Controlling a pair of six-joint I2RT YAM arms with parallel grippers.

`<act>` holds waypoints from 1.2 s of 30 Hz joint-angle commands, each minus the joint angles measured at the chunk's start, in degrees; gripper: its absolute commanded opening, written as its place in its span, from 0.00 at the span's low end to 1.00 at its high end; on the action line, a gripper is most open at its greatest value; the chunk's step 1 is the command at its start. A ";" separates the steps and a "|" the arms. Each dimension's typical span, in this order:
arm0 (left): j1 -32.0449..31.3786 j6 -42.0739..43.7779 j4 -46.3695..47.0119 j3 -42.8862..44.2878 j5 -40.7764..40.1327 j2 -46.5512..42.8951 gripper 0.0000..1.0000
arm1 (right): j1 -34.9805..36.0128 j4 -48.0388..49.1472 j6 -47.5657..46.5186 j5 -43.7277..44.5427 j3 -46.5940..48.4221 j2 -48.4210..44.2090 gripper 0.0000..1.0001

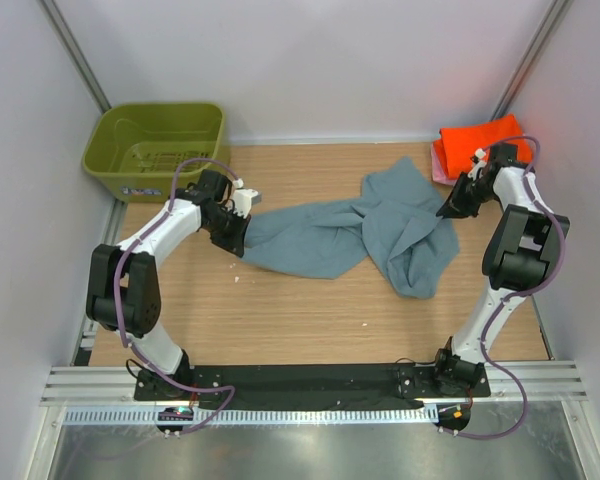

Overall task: Fold and stack the t-shirts
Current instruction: Flatten the tshirt out

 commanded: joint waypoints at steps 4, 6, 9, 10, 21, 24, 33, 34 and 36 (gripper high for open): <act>0.77 -0.56 0.24 1.46 0.19 -0.16 0.04 | 0.00 0.27 0.27 -1.42 1.07 -1.84 0.25; 0.68 -0.65 0.32 1.46 0.45 0.10 0.04 | 0.09 0.36 0.36 -1.06 -0.34 -2.46 0.37; 0.77 -0.74 0.41 1.63 0.45 -0.07 0.04 | -0.08 0.27 0.45 -0.89 -1.40 -3.34 0.42; 0.68 -0.74 0.33 1.55 0.45 -0.16 0.04 | 0.00 0.27 0.54 -0.97 -1.57 -3.52 0.42; 0.59 -1.00 1.11 0.49 0.63 -1.04 0.04 | -0.17 0.01 0.63 -1.68 -3.42 -5.98 0.27; 0.42 -1.09 1.29 0.23 0.80 -1.04 0.04 | -0.17 -0.08 0.72 -1.68 -3.68 -6.50 0.28; -0.11 -1.27 1.64 0.67 1.15 -0.78 0.04 | -0.96 -0.17 0.98 -1.50 -5.53 -8.44 0.30; -0.20 -1.35 1.64 0.67 1.15 -0.78 0.04 | -1.14 0.00 0.89 -1.76 -5.79 -8.53 0.27; -0.28 -1.44 1.90 0.40 1.24 -0.87 0.04 | -1.23 0.53 0.80 -2.29 -6.32 -8.88 0.20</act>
